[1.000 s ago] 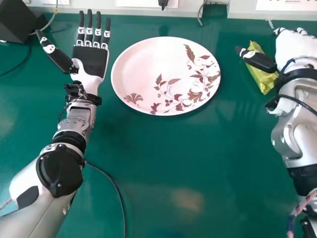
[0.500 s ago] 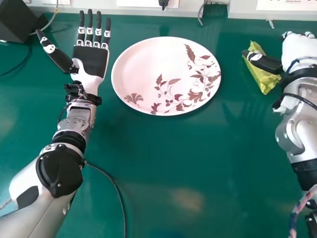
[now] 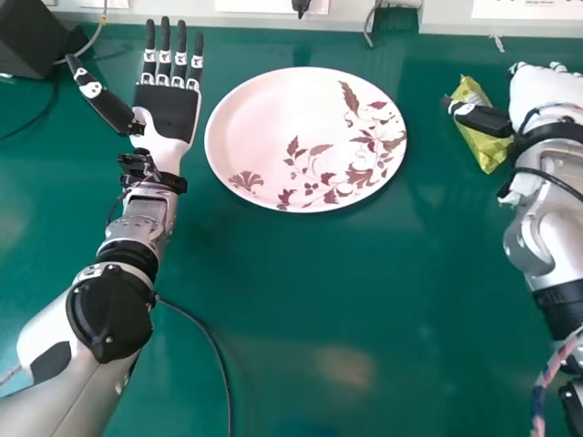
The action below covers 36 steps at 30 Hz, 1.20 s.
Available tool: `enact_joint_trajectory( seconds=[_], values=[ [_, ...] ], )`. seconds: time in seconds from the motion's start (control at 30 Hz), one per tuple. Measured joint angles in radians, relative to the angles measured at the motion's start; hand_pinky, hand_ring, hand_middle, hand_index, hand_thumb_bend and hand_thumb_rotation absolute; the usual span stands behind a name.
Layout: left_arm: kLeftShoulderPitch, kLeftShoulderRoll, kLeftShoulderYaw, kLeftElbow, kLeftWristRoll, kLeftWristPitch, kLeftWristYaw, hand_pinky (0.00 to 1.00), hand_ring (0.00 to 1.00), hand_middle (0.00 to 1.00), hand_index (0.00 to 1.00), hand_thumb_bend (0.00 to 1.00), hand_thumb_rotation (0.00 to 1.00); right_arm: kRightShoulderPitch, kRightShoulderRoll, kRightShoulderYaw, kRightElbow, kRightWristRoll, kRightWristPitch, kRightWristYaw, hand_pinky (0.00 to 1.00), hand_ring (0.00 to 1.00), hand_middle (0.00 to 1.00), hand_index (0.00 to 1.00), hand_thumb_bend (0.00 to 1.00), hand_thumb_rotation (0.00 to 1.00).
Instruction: Pick up biscuit and place it in the plate
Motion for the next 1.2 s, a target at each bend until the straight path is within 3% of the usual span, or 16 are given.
enact_joint_trajectory(
  seconds=[0.5,0.97,1.2],
  values=[
    [0.0,0.0,0.0,0.0,0.0,0.001,-0.008,0.99,0.94,0.99,1.0,1.0,0.68,-0.026,0.004,0.032,0.131,0.048,-0.078,-0.119,0.92,0.8,0.85,0.88,1.0,0.4],
    [0.0,0.0,0.0,0.0,0.0,-0.001,-0.009,0.97,0.94,1.0,1.0,1.0,0.82,-0.062,0.009,0.064,0.288,0.114,-0.154,-0.241,0.93,0.81,0.86,0.89,1.0,0.4],
    [0.0,0.0,0.0,0.0,0.0,-0.001,-0.01,0.97,0.94,1.0,1.0,1.0,0.81,-0.091,0.01,0.078,0.374,0.149,-0.193,-0.301,0.93,0.81,0.86,0.88,1.0,0.4]
  ],
)
